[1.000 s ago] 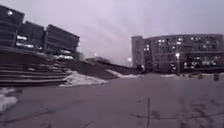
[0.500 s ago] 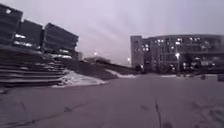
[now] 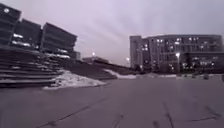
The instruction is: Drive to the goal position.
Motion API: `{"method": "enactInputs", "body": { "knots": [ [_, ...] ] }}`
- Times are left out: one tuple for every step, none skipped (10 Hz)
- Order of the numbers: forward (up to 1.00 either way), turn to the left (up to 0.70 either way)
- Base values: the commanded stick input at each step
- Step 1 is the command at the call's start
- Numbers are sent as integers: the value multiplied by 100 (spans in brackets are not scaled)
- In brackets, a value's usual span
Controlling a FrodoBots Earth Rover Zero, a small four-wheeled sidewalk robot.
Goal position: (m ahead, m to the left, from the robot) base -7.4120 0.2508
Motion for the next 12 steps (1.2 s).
{"method": "enactInputs", "body": {
  "knots": [
    [100,0],
    [100,0],
    [100,0],
    [100,0],
    [100,0],
    [100,0],
    [100,0],
    [100,0],
    [100,0],
    [100,0],
    [100,0],
    [100,0]
  ]
}}
